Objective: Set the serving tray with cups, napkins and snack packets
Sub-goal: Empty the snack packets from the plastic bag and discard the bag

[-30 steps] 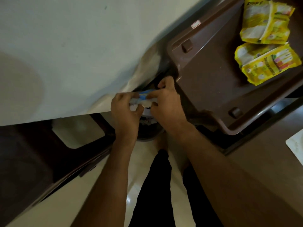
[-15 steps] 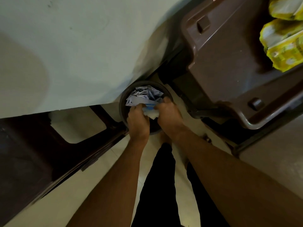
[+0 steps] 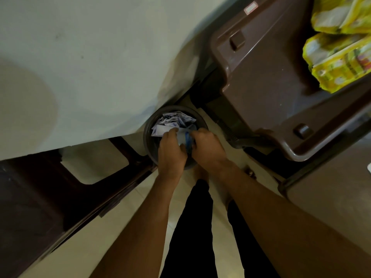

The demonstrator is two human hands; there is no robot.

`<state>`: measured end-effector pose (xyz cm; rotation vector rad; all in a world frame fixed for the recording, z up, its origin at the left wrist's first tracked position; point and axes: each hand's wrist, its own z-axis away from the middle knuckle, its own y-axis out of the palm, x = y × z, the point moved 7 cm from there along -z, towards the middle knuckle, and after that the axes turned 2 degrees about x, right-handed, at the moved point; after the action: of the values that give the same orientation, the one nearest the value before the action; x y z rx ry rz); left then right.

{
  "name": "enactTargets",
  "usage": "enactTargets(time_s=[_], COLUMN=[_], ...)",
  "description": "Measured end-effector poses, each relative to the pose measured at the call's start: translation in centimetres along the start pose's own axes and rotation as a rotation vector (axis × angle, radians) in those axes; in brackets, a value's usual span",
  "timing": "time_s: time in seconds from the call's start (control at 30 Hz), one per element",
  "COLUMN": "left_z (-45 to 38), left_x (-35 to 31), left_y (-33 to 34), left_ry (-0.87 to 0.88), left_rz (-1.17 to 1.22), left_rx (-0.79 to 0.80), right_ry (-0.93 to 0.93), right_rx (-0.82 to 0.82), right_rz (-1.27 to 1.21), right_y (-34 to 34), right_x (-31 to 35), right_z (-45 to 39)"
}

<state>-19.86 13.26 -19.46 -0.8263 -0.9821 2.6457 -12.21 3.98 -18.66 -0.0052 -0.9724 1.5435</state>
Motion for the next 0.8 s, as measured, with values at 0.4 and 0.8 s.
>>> enactTargets(time_s=[0.4,0.8], left_z=[5.1,3.1], left_x=[-15.4,-27.5], left_y=[-10.4,-5.3], left_ry=[0.424,0.540], left_rz=[0.099,0.207], left_rx=[-0.335,-0.154], right_ry=[-0.344,0.118], right_rx=[-0.637,-1.004], right_rz=[0.012,-0.085], right_y=[-16.3,-27.2], right_x=[6.0,-6.8], right_z=[7.8,9.3])
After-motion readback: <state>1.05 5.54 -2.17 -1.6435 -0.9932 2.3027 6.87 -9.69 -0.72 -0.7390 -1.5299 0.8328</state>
